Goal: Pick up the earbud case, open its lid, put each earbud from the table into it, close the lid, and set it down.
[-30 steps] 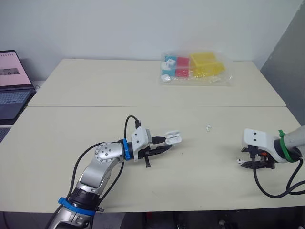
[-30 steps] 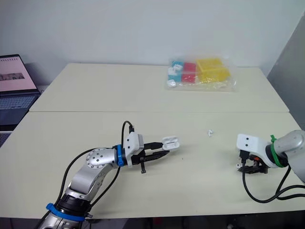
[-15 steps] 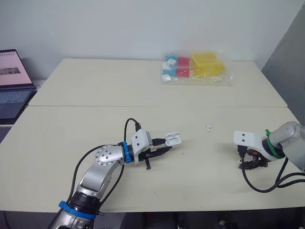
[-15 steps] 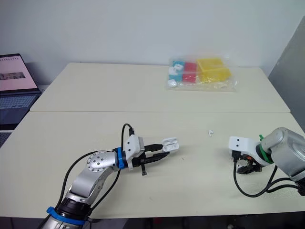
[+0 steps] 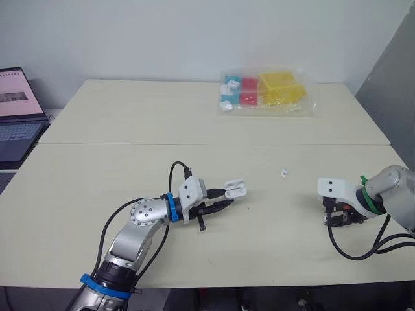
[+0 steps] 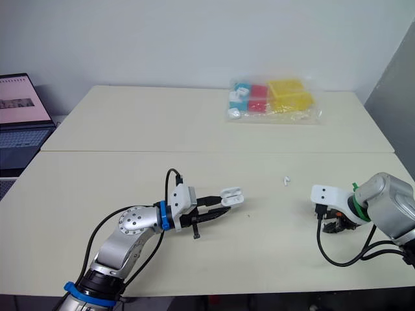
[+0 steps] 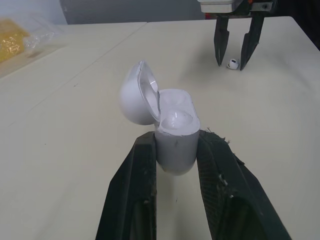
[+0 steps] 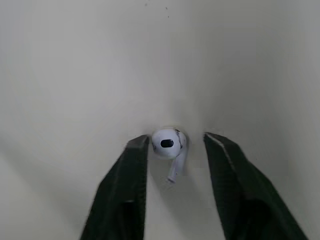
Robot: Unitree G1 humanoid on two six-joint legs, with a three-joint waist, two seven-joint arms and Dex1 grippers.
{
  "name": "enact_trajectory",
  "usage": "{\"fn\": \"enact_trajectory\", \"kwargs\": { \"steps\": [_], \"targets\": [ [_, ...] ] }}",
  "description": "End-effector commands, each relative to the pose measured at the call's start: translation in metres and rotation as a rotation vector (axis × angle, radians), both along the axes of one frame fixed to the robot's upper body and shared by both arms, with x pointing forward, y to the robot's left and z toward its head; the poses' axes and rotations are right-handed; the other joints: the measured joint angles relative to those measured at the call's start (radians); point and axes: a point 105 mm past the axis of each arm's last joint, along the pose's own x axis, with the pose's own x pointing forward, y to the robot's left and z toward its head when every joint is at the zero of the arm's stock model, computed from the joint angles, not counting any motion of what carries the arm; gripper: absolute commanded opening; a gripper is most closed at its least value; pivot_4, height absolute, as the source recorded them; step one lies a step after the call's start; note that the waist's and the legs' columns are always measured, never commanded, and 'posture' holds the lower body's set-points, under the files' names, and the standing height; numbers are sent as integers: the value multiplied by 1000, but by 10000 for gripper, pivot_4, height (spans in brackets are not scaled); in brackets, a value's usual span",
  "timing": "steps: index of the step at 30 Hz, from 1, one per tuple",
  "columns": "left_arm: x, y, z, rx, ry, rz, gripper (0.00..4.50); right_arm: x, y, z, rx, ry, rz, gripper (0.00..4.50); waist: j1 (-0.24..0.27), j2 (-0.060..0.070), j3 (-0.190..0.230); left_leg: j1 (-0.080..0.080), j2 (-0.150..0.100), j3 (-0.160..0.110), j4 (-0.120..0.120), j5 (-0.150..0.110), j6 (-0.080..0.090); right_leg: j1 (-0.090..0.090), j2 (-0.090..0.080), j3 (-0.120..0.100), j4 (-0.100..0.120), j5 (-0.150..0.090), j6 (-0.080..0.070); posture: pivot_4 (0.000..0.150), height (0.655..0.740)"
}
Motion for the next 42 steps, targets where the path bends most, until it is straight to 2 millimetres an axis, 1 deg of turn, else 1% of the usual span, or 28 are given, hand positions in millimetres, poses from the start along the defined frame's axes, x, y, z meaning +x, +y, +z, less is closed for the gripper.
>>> {"fn": "enact_trajectory", "kwargs": {
  "steps": [1, 6, 10, 13, 16, 17, 21, 22, 24, 26, 27, 29, 31, 33, 36, 38, 40, 42],
  "targets": [
    [-3, -5, 7, -6, -44, -30, 7783, 1, 4, 4, 9, -9, 12, 4334, 0, 0, 0, 0, 0, 0, 0, 0, 0, 0, 0, 0, 0, 0, 0, 1500, 7359],
    [-3, -5, 7, -3, -42, -34, 7783, 1, 0, 5, -1, -10, 20, 4064, 0, 0, 0, 0, 0, 0, 0, 0, 0, 0, 0, 0, 0, 0, 0, 1500, 7359],
    [-1, -6, 8, -7, -47, -32, 7783, 6, 4, 18, 24, -48, 41, 4064, 0, 0, 0, 0, 0, 0, 0, 0, 0, 0, 0, 0, 0, 0, 0, 1500, 7359],
    [2, -8, 14, -38, -47, -28, 7783, 8, 16, 50, 114, -133, 87, 4064, 0, 1, 1, 0, 0, 0, 0, 0, 0, 0, 0, 0, 0, 0, 0, 1500, 7359],
    [6, -12, 22, -76, -52, -24, 7783, 4, 37, 94, 299, -265, 131, 4064, 1, 1, 1, 0, 0, 0, 0, 0, 0, 0, 0, 0, 0, 0, 0, 1500, 7359],
    [7, -12, 24, -83, -54, -22, 7783, 1, 42, 103, 349, -289, 135, 4064, 1, 1, 1, -1, 0, 0, 0, 0, 0, 0, 0, 0, 0, 0, 0, 1500, 7359],
    [12, -13, 29, -97, -62, -18, 7783, -6, 60, 123, 485, -380, 146, 4064, 1, 0, 0, -1, 0, -1, 0, 0, 0, 0, 0, 0, 0, 0, 0, 1500, 7359],
    [14, -15, 32, -107, -64, -15, 7783, -8, 69, 133, 558, -445, 152, 4064, 1, 0, 1, -1, 0, -1, 0, 0, 0, 0, 0, 0, 0, 0, 0, 1500, 7359],
    [17, -17, 37, -118, -70, -15, 7783, -13, 83, 145, 671, -538, 174, 4064, 1, 0, 1, -1, 0, -1, 1, 0, 0, 0, 0, 0, 1, 0, 0, 1500, 7359],
    [20, -16, 41, -130, -73, -10, 7783, -18, 101, 157, 836, -637, 197, 4064, 2, 0, 0, -1, 0, -2, 1, 0, 0, 1, 0, -1, 1, 0, 0, 1500, 7359],
    [21, -16, 41, -134, -73, -8, 7783, -20, 107, 160, 894, -660, 196, 4064, 1, 0, 0, -1, 0, -2, 1, 0, 0, 1, 1, -1, 1, 0, 0, 1500, 7359],
    [23, -15, 42, -136, -72, -7, 7783, -20, 114, 162, 952, -682, 169, 4064, 1, 0, 0, -1, 0, -2, 1, 0, 0, 1, 1, 0, 1, 0, 0, 1500, 7359],
    [25, -14, 46, -142, -72, -7, 7783, -21, 125, 167, 1018, -769, 159, 4064, 0, 0, 0, -1, 0, -1, 1, 0, 0, 1, 1, 0, 1, 0, 0, 1500, 7359],
    [27, -14, 49, -150, -70, -6, 7783, -20, 133, 167, 1071, -818, 132, 4064, 0, 0, 0, -2, 0, -1, 1, 0, 0, 0, 1, 0, 1, 0, 0, 1500, 7359],
    [31, -14, 52, -158, -67, -3, 7783, -18, 142, 165, 1121, -862, 110, 4064, 0, 0, 0, -2, 0, -2, 1, 0, 0, 0, 1, 0, 1, 0, 0, 1500, 7359],
    [33, -14, 53, -154, -66, -6, 7783, -16, 147, 158, 1158, -837, 82, 4064, 0, 0, 0, -2, 0, -2, 1, 0, 0, 0, 1, 0, 1, 0, 0, 1500, 7359],
    [32, -15, 54, -154, -63, -15, 7783, -13, 153, 151, 1192, -858, 52, 4064, 0, 0, 0, -2, 0, -2, 1, 0, 0, 0, 1, 0, 1, 0, 0, 1500, 7359],
    [32, -14, 57, -161, -61, -17, 7783, -9, 156, 149, 1214, -917, 32, 4064, 0, 0, 0, -2, 0, -2, 1, 0, 0, 0, 1, 0, 1, 0, 0, 1500, 7359]
  ]
}}
